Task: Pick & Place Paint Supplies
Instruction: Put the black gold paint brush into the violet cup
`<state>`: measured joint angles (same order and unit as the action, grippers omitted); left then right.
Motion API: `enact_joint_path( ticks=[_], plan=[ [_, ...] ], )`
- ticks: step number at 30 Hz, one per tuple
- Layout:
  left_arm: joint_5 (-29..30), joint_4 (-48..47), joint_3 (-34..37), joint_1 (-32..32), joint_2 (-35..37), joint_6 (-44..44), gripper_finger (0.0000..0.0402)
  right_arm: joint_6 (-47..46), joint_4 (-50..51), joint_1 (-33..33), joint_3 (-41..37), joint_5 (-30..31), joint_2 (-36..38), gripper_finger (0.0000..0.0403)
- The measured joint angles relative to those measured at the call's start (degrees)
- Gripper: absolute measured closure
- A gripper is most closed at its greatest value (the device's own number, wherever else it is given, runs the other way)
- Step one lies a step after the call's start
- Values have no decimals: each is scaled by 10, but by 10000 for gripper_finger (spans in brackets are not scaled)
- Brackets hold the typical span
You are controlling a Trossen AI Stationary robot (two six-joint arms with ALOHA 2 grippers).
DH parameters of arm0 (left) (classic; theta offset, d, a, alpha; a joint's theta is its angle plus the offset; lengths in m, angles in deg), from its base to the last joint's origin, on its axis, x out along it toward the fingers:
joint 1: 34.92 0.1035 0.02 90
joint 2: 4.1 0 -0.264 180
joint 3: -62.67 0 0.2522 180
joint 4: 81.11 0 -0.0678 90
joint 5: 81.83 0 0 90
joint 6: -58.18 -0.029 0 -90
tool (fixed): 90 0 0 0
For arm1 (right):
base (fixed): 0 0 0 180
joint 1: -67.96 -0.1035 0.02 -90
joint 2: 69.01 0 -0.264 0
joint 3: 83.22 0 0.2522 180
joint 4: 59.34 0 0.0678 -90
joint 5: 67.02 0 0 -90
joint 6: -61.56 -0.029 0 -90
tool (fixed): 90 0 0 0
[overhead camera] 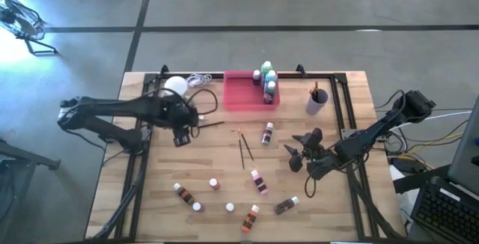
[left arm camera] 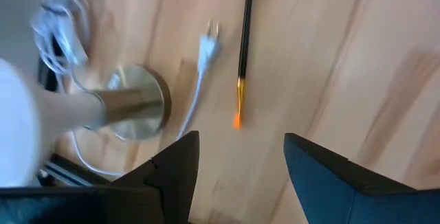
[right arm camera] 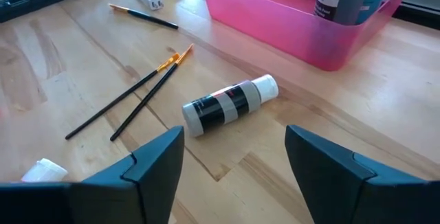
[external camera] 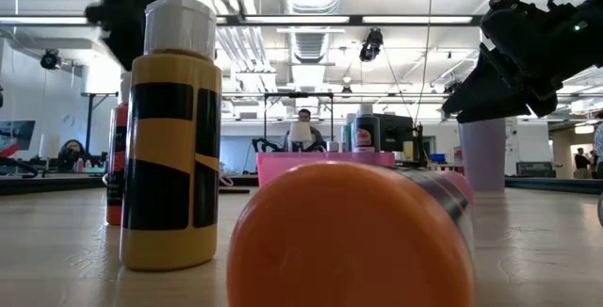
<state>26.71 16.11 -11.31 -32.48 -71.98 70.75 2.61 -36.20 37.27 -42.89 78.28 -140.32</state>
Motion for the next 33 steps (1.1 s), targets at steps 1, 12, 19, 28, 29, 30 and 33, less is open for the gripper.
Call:
enact_joint_path(
  ticks=[1,12,19,28,29,30,33],
  plan=[
    [0,12,19,0,0,-2,184,0,-2,0,0,0,0,160],
    [-26,185,174,19,-1,-54,184,37,-51,0,0,3,0,187],
    [-43,266,214,53,-2,-88,185,37,-54,0,0,3,0,195],
    [-91,293,233,121,-2,-121,195,39,-55,0,0,3,0,196],
    [-96,294,235,127,-2,-124,195,39,-55,0,0,3,0,195],
    [-104,296,235,133,-2,-127,195,39,-55,0,0,3,0,193],
    [-112,306,237,141,-2,-131,196,41,-55,0,0,3,0,187]
  ],
)
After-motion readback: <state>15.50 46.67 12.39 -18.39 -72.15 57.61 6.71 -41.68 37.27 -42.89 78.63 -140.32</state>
